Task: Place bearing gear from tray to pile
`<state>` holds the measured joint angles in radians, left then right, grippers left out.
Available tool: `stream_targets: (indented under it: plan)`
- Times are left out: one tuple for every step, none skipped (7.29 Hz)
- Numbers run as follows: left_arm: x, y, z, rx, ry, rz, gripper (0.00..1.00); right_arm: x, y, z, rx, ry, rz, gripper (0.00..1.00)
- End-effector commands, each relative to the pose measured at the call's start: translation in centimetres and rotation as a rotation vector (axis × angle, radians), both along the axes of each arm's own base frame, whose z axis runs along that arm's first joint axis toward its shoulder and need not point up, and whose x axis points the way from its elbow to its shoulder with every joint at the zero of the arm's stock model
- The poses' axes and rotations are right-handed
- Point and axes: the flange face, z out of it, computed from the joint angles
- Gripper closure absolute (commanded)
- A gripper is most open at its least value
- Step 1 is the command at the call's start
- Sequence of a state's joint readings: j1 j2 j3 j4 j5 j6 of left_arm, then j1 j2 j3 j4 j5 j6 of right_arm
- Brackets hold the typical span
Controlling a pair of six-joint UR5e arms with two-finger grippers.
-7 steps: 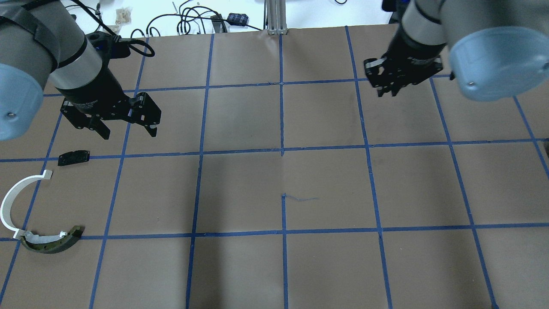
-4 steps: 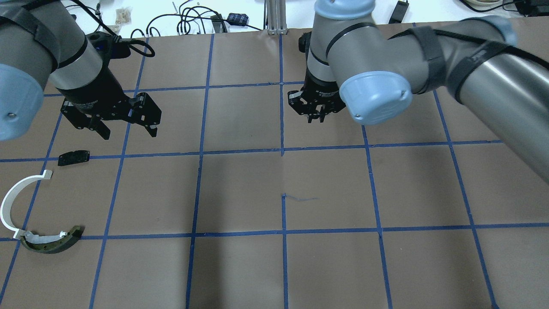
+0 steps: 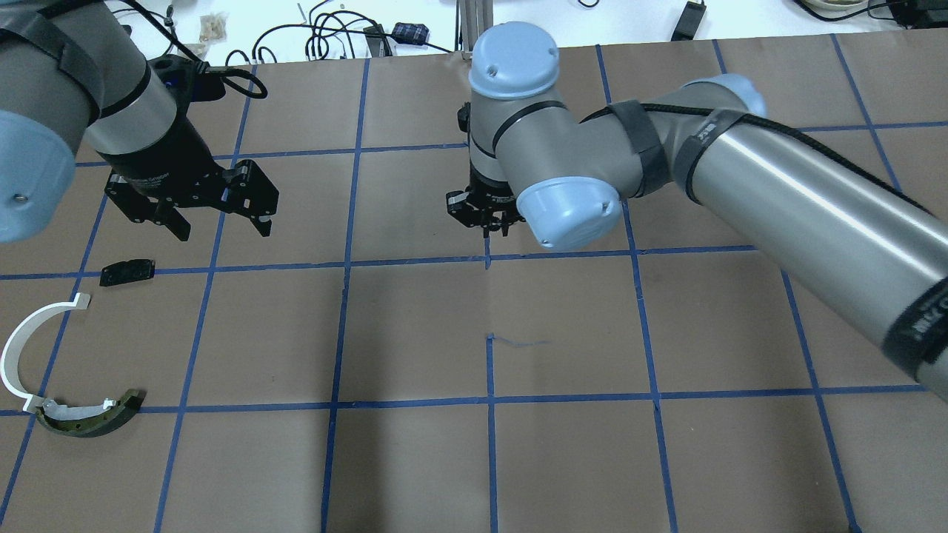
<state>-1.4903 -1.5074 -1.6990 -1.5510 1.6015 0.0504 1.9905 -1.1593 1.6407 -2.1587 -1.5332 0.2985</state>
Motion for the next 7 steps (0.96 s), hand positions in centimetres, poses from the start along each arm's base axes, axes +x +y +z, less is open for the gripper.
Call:
stream_targets:
  plan:
    - [0.6, -0.5, 0.1, -0.012, 0.008, 0.016, 0.00, 0.4, 0.1, -0.5, -0.007, 0.003, 0.009, 0.63]
    - [1.0, -0.7, 0.5, -0.035, -0.002, 0.019, 0.00, 0.4, 0.0, -0.4, -0.011, 0.003, 0.008, 0.32]
    - [1.0, -1.2, 0.2, -0.060, -0.007, 0.017, 0.00, -0.1, -0.7, 0.3, -0.030, 0.023, 0.016, 0.01]
    - [1.0, -2.0, -0.6, -0.066, -0.004, 0.010, 0.00, -2.2, -1.8, 2.3, -0.076, 0.060, 0.051, 0.00]
    - [0.4, -2.6, -1.6, -0.065, -0.005, 0.005, 0.00, -6.2, -2.5, 6.3, -0.079, 0.064, 0.050, 0.00]
    - [0.3, -3.3, -2.9, -0.045, 0.005, 0.021, 0.00, -12.5, -3.0, 10.5, -0.065, 0.085, 0.103, 0.00]
    - [-0.8, -4.4, -4.4, -0.044, 0.011, 0.045, 0.00, -19.1, -2.3, 14.6, -0.049, 0.108, 0.123, 0.00]
